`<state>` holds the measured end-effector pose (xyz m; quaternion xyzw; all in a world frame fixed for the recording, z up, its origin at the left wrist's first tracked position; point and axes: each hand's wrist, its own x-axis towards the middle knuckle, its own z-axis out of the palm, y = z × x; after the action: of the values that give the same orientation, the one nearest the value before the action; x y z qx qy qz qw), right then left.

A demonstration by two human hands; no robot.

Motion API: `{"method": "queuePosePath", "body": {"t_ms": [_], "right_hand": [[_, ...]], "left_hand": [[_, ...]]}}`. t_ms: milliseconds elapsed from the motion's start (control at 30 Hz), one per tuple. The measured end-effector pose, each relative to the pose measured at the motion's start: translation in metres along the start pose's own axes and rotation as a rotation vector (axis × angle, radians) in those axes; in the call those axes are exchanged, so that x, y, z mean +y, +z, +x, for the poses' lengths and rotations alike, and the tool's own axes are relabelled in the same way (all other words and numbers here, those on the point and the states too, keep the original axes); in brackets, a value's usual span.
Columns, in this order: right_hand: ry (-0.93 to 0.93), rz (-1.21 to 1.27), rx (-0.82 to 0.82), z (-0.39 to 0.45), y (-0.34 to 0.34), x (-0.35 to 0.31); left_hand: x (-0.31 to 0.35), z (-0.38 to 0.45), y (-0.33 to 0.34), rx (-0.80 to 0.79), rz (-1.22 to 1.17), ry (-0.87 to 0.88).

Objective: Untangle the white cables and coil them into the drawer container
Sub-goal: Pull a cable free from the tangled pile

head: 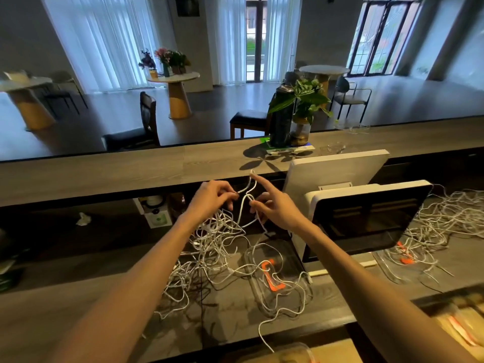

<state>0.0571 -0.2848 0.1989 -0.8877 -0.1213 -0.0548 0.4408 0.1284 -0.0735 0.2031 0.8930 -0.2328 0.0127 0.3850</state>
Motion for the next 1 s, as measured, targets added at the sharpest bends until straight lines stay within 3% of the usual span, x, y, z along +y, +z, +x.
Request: {"method": "queuePosePath", "body": {"t_ms": [100, 200, 300, 467, 667, 1000], "right_hand": [[-0.042, -0.093, -0.011, 0.005, 0.012, 0.0], [-0.064, -0.218, 0.077, 0.01, 0.018, 0.004], [-0.094, -0.351, 0.043, 0.012, 0.021, 0.008], [-0.084, -0.36, 0.103, 0.012, 0.016, 0.006], [-0.067, -0.39, 0.171, 0.014, 0.013, 0.002], [-0.008, -0.363, 0.218, 0.014, -0.001, 0.003]], "left_hand": [[0.002, -0.002, 0.005, -0.081, 0.107, 0.036], [-0.001, -0.005, 0.007, -0.124, 0.048, 0.028], [-0.006, -0.008, 0.011, -0.19, 0.013, 0.04], [-0.024, -0.012, 0.025, -0.205, 0.049, 0.063], [-0.031, -0.01, 0.046, -0.021, 0.048, 0.004], [-0.03, -0.019, 0.067, 0.249, 0.262, 0.081]]}}
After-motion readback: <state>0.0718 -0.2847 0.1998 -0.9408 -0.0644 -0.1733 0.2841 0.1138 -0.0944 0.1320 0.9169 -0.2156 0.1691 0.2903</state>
